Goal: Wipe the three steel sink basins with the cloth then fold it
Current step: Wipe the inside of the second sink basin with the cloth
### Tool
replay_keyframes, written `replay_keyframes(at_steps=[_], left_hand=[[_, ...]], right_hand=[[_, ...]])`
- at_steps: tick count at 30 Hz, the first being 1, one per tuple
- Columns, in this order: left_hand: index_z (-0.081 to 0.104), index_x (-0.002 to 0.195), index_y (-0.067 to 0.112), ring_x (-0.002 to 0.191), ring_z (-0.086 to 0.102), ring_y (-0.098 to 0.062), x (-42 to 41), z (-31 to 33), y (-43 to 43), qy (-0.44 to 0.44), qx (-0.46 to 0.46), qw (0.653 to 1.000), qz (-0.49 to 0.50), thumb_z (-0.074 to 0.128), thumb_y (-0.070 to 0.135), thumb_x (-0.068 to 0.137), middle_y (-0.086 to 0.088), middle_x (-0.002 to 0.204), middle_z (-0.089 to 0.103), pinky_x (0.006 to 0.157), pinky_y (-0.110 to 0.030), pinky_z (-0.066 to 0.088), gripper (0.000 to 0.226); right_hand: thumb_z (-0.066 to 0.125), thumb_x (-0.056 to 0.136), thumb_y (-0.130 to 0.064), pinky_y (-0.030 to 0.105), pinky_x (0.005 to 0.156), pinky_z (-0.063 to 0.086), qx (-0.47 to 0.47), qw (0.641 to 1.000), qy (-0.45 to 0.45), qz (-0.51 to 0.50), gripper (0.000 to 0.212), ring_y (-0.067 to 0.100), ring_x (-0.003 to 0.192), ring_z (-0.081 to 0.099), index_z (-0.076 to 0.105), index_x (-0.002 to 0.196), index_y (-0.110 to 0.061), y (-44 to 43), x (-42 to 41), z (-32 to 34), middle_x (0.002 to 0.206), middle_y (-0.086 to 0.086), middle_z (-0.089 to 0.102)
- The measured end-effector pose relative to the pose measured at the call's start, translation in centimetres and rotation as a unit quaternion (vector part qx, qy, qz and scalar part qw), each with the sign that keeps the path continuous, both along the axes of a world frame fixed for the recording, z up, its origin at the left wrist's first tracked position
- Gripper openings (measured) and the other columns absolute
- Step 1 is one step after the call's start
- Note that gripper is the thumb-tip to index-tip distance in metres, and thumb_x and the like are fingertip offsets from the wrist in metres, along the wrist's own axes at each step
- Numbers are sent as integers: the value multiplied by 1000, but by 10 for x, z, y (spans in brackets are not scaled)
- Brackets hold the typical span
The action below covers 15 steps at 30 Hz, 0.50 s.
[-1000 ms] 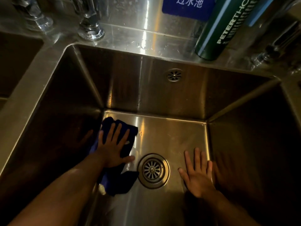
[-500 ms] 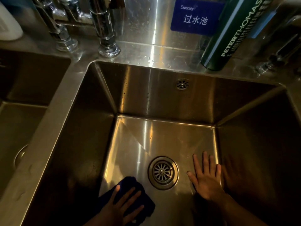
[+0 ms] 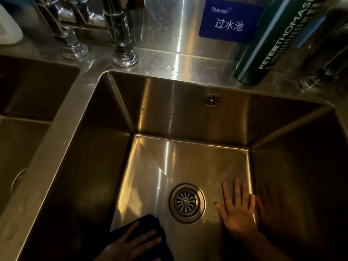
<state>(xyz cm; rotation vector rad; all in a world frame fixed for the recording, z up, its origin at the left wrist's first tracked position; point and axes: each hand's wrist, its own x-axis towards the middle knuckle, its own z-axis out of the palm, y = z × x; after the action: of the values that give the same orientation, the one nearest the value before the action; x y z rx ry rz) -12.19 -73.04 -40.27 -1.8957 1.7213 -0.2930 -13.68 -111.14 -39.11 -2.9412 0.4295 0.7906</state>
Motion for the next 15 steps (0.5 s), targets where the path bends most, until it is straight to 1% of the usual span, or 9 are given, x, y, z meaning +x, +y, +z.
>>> replay_keyframes(at_steps=[1, 3, 4, 5, 7, 9, 11, 12, 15], left_hand=[[6, 152, 19, 141, 30, -11, -1, 2, 2, 58, 78, 993, 72, 18, -6, 98, 10, 155, 25, 117, -56, 3, 61], [13, 151, 25, 140, 30, -17, 5, -1, -1, 81, 121, 986, 83, 23, -21, 92, 14, 151, 31, 117, -54, 11, 76], [16, 151, 28, 141, 26, -20, 17, 3, -5, 55, 122, 989, 68, 29, -26, 89, 14, 151, 31, 117, -53, 13, 83], [16, 150, 32, 143, 21, -22, 23, 6, -8, 70, 122, 988, 60, 32, -14, 94, 14, 152, 31, 117, -55, 10, 74], [16, 149, 39, 144, 13, -27, 21, 7, -9, 127, 141, 979, 72, 42, 31, 98, 9, 155, 27, 115, -58, 3, 58], [20, 147, 41, 145, 21, -26, 22, 19, -22, 223, 126, 963, 89, 49, 52, 90, 3, 158, 22, 114, -57, 17, 66], [29, 144, 43, 141, 32, -23, 45, 26, -24, 263, 59, 957, 110, 49, 61, 84, -2, 159, 16, 108, -55, 33, 66], [33, 142, 44, 139, 35, -23, 57, 30, -28, 281, 18, 950, 138, 50, 62, 83, -2, 158, 20, 105, -55, 38, 64], [39, 139, 43, 137, 38, -24, 85, 37, -49, 320, 5, 921, 220, 50, 62, 81, 0, 150, 36, 99, -54, 45, 62]], right_hand=[[-27, 71, -74, 53, 113, -16, 3, 1000, -5, 0, 90, 28, 139, -34, -16, 146, -27, 0, 0, 1, 154, 7, -29], [-28, 70, -74, 53, 114, -14, 4, 1000, -14, 0, 90, 28, 139, -34, -15, 147, -28, 0, 1, 1, 154, 6, -30], [-28, 69, -74, 53, 114, -14, 2, 1000, -19, 2, 91, 27, 139, -35, -16, 147, -28, 1, 0, 1, 153, 6, -31], [-29, 69, -74, 53, 114, -14, 0, 1000, -24, 1, 91, 27, 139, -35, -16, 147, -28, 1, 1, 1, 153, 6, -32], [-28, 69, -74, 53, 115, -13, -1, 999, -34, -4, 92, 27, 140, -33, -13, 147, -28, 2, 1, 1, 154, 6, -30], [-24, 73, -74, 54, 116, -9, -3, 999, -45, -7, 91, 28, 143, -27, -5, 149, -27, 3, 0, 2, 156, 7, -22], [-16, 79, -73, 57, 116, -1, 6, 998, -57, -17, 88, 30, 146, -16, 6, 150, -25, 6, 1, 5, 159, 8, -11], [-12, 82, -72, 58, 116, 4, 10, 998, -62, -20, 87, 31, 147, -9, 12, 150, -23, 7, 1, 7, 159, 10, -3], [-2, 89, -67, 63, 110, 21, 5, 997, -69, -28, 81, 36, 144, 16, 33, 146, -20, 11, 4, 13, 156, 17, 21]])
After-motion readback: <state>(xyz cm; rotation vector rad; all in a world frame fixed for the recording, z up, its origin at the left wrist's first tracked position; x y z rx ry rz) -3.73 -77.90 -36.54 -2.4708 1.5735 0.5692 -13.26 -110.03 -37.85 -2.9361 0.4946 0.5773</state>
